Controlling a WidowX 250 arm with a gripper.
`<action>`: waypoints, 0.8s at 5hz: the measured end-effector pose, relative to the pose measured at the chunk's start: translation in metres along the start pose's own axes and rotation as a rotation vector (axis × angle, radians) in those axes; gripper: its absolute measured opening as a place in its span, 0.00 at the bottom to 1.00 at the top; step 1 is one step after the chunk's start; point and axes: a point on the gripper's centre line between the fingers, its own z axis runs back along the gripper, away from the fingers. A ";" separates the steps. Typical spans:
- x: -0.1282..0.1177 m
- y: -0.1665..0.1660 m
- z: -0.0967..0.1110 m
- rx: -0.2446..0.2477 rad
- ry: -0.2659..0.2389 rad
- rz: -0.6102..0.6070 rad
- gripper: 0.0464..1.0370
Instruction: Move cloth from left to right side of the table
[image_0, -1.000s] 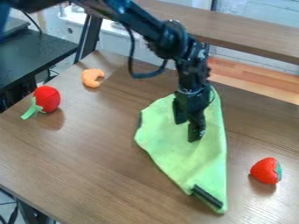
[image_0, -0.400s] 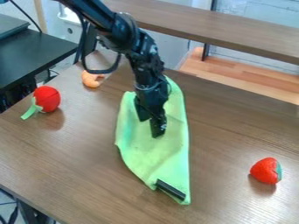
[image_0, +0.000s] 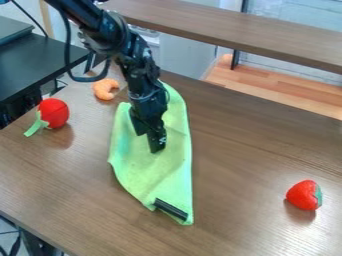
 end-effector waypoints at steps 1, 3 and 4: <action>-0.001 -0.001 0.000 -0.017 0.000 -0.013 0.96; 0.038 -0.029 -0.001 -0.057 0.027 -0.073 0.96; 0.059 -0.040 0.000 -0.076 0.034 -0.083 0.96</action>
